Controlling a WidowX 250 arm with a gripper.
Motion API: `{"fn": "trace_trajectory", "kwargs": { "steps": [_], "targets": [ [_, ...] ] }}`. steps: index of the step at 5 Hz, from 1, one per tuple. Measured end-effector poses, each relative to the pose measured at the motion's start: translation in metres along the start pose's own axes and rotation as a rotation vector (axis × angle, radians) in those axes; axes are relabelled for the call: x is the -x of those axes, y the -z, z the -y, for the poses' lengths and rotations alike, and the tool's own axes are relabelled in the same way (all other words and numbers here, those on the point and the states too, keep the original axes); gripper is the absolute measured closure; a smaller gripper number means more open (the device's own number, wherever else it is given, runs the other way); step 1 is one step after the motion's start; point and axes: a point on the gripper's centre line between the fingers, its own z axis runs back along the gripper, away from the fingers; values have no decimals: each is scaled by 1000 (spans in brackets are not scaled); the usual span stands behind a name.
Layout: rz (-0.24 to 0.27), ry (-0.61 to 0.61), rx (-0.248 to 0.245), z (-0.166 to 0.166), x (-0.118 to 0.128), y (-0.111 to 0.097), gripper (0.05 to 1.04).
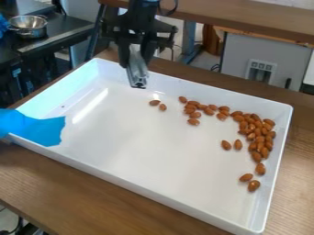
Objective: Sweep into pile
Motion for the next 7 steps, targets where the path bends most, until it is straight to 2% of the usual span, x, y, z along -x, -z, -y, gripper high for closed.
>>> {"fn": "trace_trajectory", "kwargs": {
  "steps": [1,2,3,4,5,7],
  "targets": [
    [78,86,-33,-11,-8,19,706],
    [147,126,-51,-18,-23,25,706],
    [126,184,-119,-17,-22,56,706],
    [118,215,-162,-14,-18,73,706],
    [132,247,-169,-5,-16,82,706],
    [166,306,-101,14,-13,92,706]
  ]
}}
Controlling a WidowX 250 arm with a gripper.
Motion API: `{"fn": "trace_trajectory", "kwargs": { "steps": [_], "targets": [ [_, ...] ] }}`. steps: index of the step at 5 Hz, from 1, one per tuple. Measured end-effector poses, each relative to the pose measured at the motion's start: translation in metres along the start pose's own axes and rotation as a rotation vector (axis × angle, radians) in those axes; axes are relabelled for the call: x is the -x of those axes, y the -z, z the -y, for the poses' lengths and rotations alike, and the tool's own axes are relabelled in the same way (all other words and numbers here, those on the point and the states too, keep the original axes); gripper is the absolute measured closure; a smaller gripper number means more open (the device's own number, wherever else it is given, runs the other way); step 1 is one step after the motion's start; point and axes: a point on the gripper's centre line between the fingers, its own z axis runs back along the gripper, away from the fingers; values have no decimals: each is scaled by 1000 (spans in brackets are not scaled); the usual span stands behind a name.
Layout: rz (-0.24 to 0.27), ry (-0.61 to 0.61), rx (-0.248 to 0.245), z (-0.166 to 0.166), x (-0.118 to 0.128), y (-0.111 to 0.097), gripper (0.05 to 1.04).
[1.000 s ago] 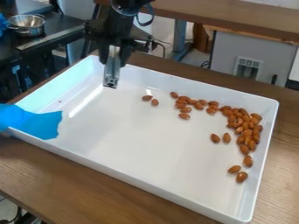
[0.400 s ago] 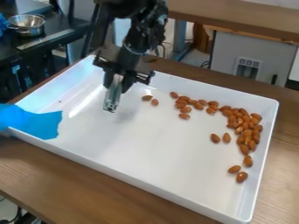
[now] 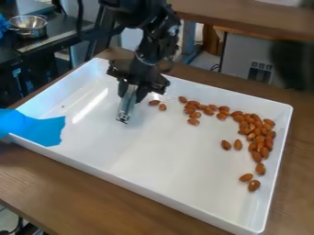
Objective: Sweep into pile
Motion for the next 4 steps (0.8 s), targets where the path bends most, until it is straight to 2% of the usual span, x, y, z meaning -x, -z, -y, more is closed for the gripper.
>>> {"fn": "trace_trajectory", "kwargs": {
  "steps": [1,3,4],
  "targets": [
    [-11,34,13,18,7,3,706],
    [-44,35,19,45,6,-3,706],
    [-58,56,54,64,13,-14,705]
  ]
}}
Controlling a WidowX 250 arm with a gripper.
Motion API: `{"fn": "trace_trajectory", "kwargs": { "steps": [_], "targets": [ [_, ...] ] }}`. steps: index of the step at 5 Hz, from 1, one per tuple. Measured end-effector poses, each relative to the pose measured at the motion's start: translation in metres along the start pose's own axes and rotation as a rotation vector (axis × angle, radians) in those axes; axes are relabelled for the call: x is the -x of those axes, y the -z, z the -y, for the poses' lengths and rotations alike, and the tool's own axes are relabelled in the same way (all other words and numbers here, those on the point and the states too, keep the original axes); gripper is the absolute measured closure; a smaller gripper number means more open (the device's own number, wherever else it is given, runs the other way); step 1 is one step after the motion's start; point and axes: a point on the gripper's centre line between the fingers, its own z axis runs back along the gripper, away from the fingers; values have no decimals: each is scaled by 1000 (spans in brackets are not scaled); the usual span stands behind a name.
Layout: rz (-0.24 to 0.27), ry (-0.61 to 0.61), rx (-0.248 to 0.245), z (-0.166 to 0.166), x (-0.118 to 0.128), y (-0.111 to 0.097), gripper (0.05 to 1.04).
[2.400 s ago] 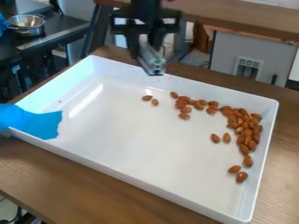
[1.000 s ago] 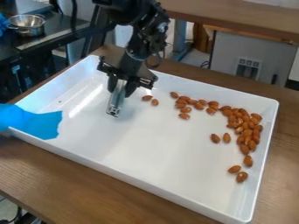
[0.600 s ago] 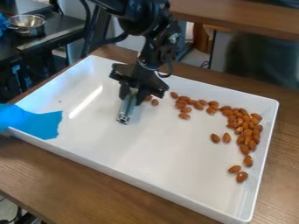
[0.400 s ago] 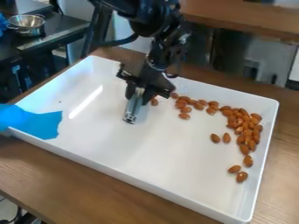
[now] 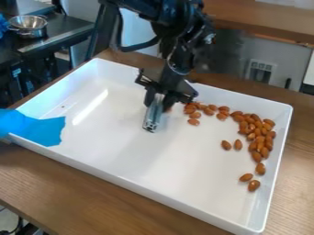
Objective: Sweep into pile
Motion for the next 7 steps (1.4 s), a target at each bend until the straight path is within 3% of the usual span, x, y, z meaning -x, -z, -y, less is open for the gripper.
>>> {"fn": "trace_trajectory", "kwargs": {
  "steps": [2,3,5,6,7],
  "targets": [
    [6,69,63,47,19,-21,705],
    [36,112,77,70,28,-34,706],
    [10,130,122,108,40,-54,706],
    [13,140,129,121,49,-66,706],
    [86,52,63,102,56,-71,706]
  ]
}}
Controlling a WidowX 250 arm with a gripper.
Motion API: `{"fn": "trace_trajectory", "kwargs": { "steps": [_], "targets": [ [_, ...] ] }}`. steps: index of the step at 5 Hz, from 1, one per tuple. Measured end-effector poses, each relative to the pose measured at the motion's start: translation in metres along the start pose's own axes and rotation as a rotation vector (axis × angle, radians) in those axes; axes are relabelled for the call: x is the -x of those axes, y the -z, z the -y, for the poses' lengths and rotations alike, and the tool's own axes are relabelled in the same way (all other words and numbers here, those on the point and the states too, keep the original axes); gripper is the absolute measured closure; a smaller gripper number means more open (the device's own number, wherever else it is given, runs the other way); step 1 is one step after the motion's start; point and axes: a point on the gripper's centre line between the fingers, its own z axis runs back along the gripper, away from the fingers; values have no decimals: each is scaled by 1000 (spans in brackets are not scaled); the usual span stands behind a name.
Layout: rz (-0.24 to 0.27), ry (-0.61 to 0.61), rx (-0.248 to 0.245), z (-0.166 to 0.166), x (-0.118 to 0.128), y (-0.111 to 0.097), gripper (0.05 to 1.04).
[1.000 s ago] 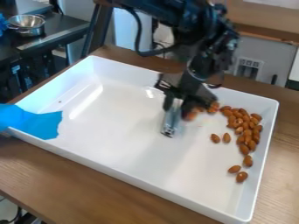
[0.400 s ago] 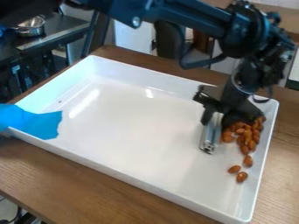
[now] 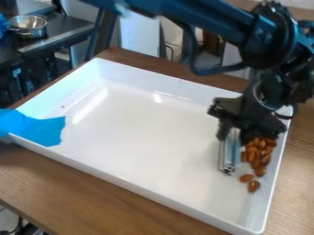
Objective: Sweep into pile
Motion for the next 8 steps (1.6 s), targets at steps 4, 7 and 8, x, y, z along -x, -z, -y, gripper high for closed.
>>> {"fn": "trace_trajectory", "kwargs": {
  "steps": [4,7,8],
  "targets": [
    [-127,-598,-202,-71,45,-43,706],
    [-268,-1132,-246,-65,79,-23,706],
    [-281,-1143,-279,-58,87,-6,706]
  ]
}}
